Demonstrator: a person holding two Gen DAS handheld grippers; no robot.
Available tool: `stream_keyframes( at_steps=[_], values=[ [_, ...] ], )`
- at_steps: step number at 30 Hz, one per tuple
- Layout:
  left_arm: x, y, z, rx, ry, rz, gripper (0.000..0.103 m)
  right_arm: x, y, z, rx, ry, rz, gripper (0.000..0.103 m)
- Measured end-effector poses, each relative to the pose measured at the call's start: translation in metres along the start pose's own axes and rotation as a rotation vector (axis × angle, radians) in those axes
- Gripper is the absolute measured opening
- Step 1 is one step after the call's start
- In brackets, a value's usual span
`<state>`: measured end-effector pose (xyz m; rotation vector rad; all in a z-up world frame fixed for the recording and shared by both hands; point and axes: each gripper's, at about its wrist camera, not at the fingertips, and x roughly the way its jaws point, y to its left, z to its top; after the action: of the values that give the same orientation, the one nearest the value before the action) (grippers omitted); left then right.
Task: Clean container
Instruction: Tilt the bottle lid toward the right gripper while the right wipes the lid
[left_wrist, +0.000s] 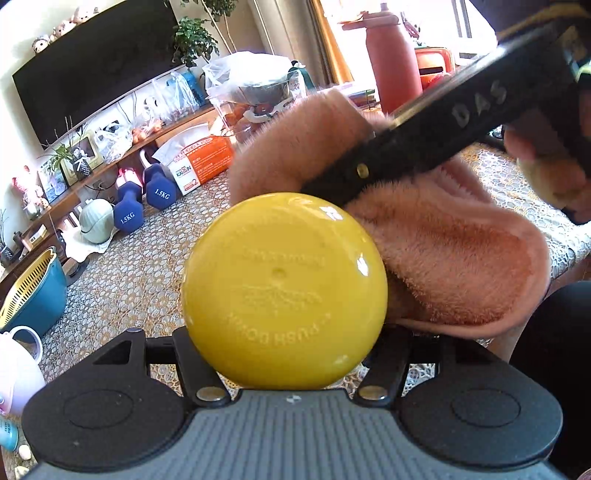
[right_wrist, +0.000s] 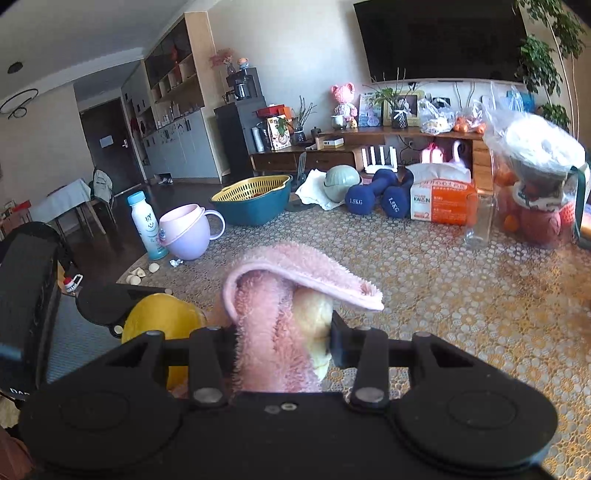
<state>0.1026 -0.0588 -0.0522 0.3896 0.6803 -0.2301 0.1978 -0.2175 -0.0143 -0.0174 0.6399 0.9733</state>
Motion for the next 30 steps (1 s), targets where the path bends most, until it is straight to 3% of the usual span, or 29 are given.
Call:
stream_keyframes(
  at_steps=[4,9,13,16,19,22,27,30],
  values=[
    [-0.002,-0.001,0.004,-0.002,-0.008,-0.017,0.063,0.008,-0.015,-0.014,0.019,0.061,-0.005,0.041],
    [0.003,-0.004,0.006,0.03,0.02,-0.012,0.063,0.006,-0.012,-0.032,-0.084,0.124,-0.107,0.041],
    [0.015,-0.007,0.006,0.072,0.063,0.001,0.063,-0.03,-0.007,-0.02,-0.072,0.009,-0.115,0.041],
    [0.025,-0.007,0.008,0.083,0.094,0.008,0.063,-0.065,0.008,0.001,-0.09,-0.118,-0.07,0.041],
    [0.029,-0.009,0.012,0.109,0.101,0.009,0.063,-0.08,0.024,0.017,-0.139,-0.178,-0.042,0.041],
    [0.031,-0.013,0.014,0.132,0.105,-0.003,0.063,-0.075,0.037,0.026,-0.181,-0.18,-0.002,0.041],
    [0.037,-0.02,0.012,0.183,0.141,0.0,0.063,-0.046,0.04,0.017,-0.232,-0.095,-0.001,0.042],
    [0.038,-0.018,0.012,0.182,0.142,-0.003,0.063,-0.04,0.042,0.011,-0.274,-0.068,-0.053,0.041]
  ],
)
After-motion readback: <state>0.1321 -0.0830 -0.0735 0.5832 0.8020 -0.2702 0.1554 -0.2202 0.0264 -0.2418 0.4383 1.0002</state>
